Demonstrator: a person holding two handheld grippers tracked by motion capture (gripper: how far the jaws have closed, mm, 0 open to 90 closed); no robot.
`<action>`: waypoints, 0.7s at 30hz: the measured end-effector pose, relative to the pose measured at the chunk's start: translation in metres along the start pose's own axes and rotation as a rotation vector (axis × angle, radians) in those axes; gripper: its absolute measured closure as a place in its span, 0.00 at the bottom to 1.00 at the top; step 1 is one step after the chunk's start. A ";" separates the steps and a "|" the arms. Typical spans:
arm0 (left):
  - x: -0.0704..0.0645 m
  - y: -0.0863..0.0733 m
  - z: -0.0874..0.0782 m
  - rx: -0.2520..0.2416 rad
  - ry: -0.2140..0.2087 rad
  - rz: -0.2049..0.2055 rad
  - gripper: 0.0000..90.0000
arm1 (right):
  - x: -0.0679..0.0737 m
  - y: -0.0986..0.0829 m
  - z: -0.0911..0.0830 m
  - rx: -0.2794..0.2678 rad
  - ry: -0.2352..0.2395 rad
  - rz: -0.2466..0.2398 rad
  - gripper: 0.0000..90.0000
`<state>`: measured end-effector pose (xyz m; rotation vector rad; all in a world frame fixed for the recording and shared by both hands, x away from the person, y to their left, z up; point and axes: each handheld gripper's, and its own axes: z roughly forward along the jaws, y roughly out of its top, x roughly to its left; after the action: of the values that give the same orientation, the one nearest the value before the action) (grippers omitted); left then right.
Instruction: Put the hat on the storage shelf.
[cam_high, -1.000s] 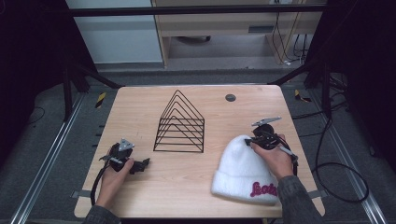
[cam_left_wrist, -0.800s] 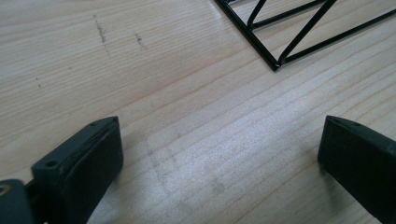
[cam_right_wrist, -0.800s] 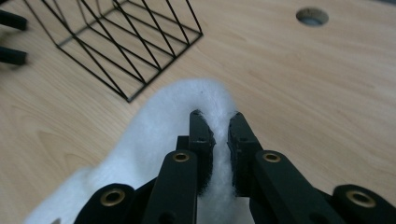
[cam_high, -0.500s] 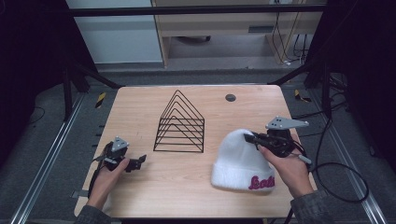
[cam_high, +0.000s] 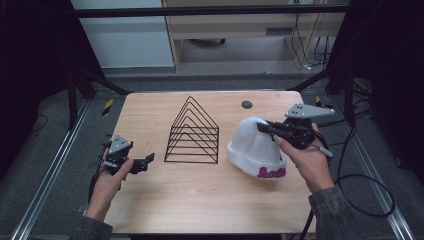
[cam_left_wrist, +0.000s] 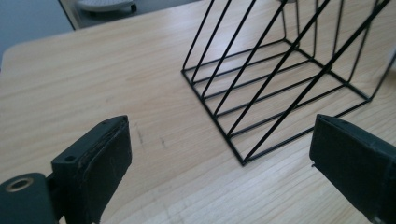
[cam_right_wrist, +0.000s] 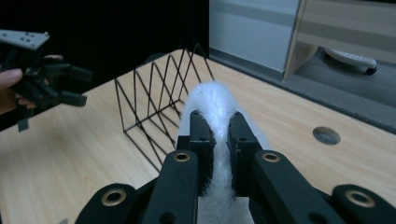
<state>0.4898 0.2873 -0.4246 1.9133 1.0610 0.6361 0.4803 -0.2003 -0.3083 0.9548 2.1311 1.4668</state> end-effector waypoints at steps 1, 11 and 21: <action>-0.007 0.011 -0.005 -0.008 -0.001 0.029 0.06 | -0.001 0.007 0.001 -0.014 -0.006 0.004 0.93; -0.038 0.077 -0.018 -0.022 -0.030 0.167 0.05 | 0.003 0.038 -0.003 -0.053 -0.041 -0.005 0.93; -0.058 0.082 -0.015 -0.007 -0.058 0.249 0.05 | 0.010 0.071 -0.004 -0.066 -0.063 -0.065 0.93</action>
<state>0.4845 0.2199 -0.3483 2.0636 0.7895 0.7159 0.4928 -0.1798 -0.2406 0.8888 2.0368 1.4467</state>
